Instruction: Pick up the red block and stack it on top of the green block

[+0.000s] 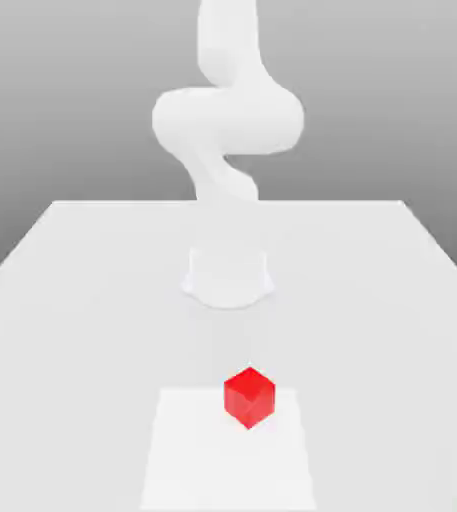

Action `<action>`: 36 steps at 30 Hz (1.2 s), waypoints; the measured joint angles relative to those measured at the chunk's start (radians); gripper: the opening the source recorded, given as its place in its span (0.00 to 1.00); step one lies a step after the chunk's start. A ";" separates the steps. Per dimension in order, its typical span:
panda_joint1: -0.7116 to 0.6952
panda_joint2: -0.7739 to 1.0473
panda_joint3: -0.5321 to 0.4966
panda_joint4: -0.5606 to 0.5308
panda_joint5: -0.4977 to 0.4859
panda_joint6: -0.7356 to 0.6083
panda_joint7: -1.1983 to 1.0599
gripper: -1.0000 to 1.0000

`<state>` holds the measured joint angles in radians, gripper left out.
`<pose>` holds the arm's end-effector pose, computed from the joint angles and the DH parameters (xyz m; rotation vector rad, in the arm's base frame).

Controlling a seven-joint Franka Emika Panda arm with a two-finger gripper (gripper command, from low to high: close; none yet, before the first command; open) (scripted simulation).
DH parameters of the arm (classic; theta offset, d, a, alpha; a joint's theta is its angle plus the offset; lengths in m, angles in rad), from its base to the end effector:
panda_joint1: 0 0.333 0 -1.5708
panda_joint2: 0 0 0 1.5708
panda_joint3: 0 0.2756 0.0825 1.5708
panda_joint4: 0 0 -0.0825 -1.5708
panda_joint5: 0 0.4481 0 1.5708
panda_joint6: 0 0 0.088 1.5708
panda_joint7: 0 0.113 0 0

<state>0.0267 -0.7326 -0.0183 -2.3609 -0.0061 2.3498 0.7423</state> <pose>0.4699 0.0025 0.6229 -2.5347 0.9703 -0.9485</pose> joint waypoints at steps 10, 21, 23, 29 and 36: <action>0.112 0.328 -0.078 -0.283 -0.017 0.237 -0.289 0.50; 0.171 0.789 -0.085 -0.508 0.035 0.580 -0.603 0.50; 0.150 0.863 -0.057 -0.500 0.069 0.642 -0.629 0.50; 0.123 0.925 -0.025 -0.491 0.087 0.694 -0.642 0.00; 0.134 0.804 -0.051 -0.509 0.029 0.591 -0.602 0.00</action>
<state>0.1607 0.0713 -0.0696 -2.8698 0.0233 2.9403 0.1407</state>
